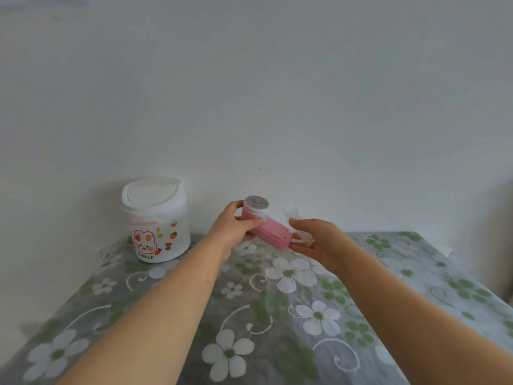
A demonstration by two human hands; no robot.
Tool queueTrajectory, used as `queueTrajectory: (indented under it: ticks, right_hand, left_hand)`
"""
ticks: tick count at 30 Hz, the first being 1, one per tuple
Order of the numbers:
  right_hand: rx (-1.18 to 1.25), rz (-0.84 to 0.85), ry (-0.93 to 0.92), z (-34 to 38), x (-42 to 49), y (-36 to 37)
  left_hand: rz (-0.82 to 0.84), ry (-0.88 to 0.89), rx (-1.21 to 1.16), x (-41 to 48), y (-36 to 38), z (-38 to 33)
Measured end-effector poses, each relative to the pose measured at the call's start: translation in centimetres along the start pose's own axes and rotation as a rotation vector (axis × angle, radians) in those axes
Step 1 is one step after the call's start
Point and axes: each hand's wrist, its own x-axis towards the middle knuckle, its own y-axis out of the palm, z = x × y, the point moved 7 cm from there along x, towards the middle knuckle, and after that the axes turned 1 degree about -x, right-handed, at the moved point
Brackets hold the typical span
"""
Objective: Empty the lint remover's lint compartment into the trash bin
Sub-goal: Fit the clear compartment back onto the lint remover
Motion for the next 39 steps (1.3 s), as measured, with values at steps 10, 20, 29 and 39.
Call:
queueTrajectory:
  ticks: [10, 20, 29, 39]
  right_hand:
    - [-0.461, -0.061, -0.326, 3.4, -2.3, 1.3]
    - [-0.614, -0.042, -0.379, 3.7, -3.5, 2.7]
    - [-0.611, -0.048, -0.392, 4.0, -3.7, 3.1]
    - [-0.606, -0.083, -0.393, 4.1, -3.8, 2.9]
  left_hand:
    - [0.119, -0.083, -0.219, -1.4, -1.4, -1.5]
    - [0.149, -0.070, -0.293, -1.8, -0.7, -2.3]
    - [0.183, -0.090, -0.312, -2.0, -0.1, -2.2]
    - [0.213, -0.087, -0.314, -2.4, 0.5, -2.5]
